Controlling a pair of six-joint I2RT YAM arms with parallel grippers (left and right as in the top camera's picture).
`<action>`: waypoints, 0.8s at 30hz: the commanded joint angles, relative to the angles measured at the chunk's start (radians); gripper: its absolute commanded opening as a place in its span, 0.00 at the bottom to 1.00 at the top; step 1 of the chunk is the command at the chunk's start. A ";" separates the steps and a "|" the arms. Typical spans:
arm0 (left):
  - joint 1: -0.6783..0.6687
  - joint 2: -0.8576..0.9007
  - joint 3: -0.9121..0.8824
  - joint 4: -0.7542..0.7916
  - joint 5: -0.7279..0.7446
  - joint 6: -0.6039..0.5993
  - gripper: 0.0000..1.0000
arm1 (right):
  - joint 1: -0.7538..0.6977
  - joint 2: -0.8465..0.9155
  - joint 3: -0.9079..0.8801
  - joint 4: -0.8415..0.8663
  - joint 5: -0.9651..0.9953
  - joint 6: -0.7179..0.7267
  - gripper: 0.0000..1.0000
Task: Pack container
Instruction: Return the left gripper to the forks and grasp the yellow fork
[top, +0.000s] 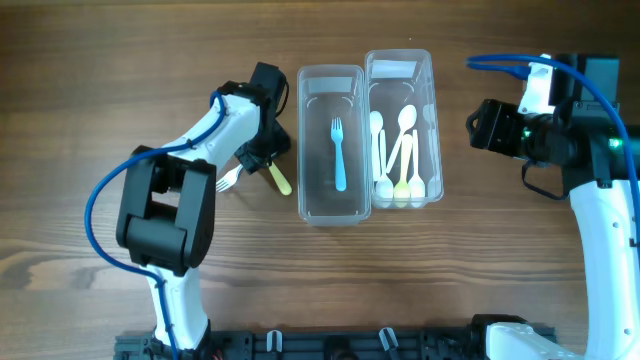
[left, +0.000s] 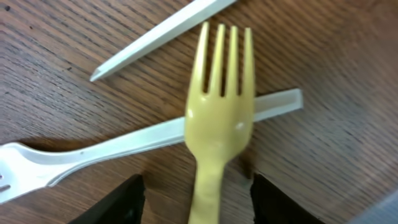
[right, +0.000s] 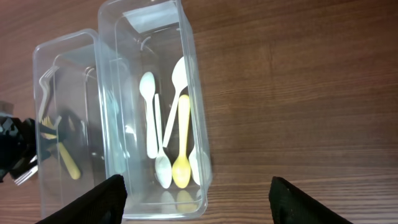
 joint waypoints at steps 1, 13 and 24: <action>-0.003 0.049 -0.026 0.002 -0.046 0.040 0.48 | -0.002 0.008 -0.010 -0.005 -0.020 -0.013 0.73; -0.003 0.024 -0.019 -0.069 -0.024 0.176 0.06 | -0.002 0.008 -0.010 -0.005 -0.020 -0.012 0.73; -0.024 -0.298 0.051 -0.204 0.013 0.307 0.04 | -0.002 0.008 -0.010 -0.004 -0.020 -0.011 0.73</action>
